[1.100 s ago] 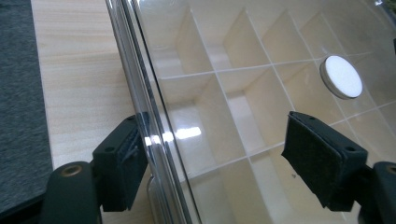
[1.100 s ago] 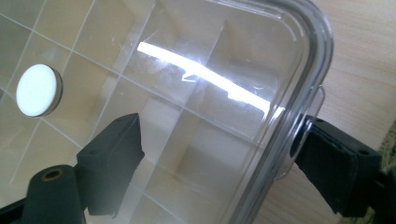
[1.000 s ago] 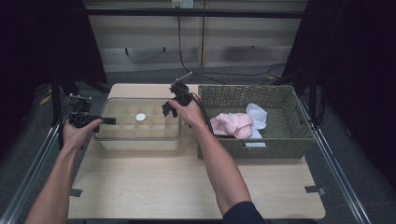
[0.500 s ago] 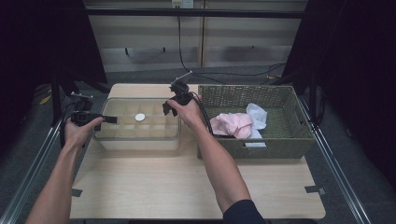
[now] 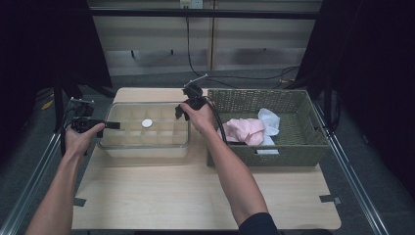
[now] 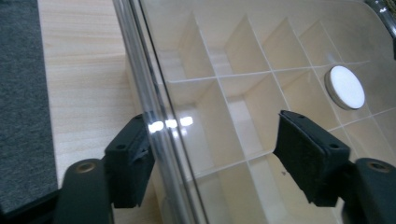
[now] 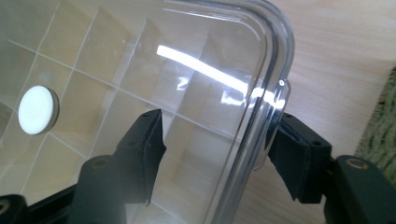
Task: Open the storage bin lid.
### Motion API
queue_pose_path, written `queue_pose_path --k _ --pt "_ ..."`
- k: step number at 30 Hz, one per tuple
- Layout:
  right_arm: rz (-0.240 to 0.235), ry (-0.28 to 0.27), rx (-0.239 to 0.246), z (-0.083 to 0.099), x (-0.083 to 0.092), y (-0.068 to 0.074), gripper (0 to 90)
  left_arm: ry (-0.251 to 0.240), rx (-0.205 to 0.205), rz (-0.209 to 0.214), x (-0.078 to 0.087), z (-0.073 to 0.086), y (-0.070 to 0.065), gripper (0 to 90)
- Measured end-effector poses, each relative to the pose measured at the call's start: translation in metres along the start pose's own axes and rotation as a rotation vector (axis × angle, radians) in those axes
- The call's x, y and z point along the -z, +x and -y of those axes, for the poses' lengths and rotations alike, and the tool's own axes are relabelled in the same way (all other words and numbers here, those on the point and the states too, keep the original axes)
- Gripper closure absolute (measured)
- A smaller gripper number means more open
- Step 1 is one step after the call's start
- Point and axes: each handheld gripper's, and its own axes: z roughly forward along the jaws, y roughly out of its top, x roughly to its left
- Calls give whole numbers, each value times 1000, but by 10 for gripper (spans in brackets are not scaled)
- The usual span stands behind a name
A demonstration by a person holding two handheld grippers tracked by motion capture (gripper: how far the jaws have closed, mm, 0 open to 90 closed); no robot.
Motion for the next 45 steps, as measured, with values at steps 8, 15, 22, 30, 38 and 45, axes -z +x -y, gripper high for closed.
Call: queue_pose_path --k 8,15,22,30,38,45 --pt "-25 -47 15 2 12 -1 457 -18 12 7 3 1 2 325" --pt "-54 -78 13 4 16 -3 491 -60 -5 -11 12 3 -1 390" --pt "-107 -106 -3 10 24 -8 547 -95 1 18 20 5 -1 469" --pt "-123 -161 -15 17 41 -16 604 -113 -8 31 26 3 -8 532" --pt "-172 -210 -51 26 56 -19 655 -129 -21 50 34 5 -13 575" --pt "-204 -225 -38 32 65 -20 691 -179 -2 79 42 9 -14 614"
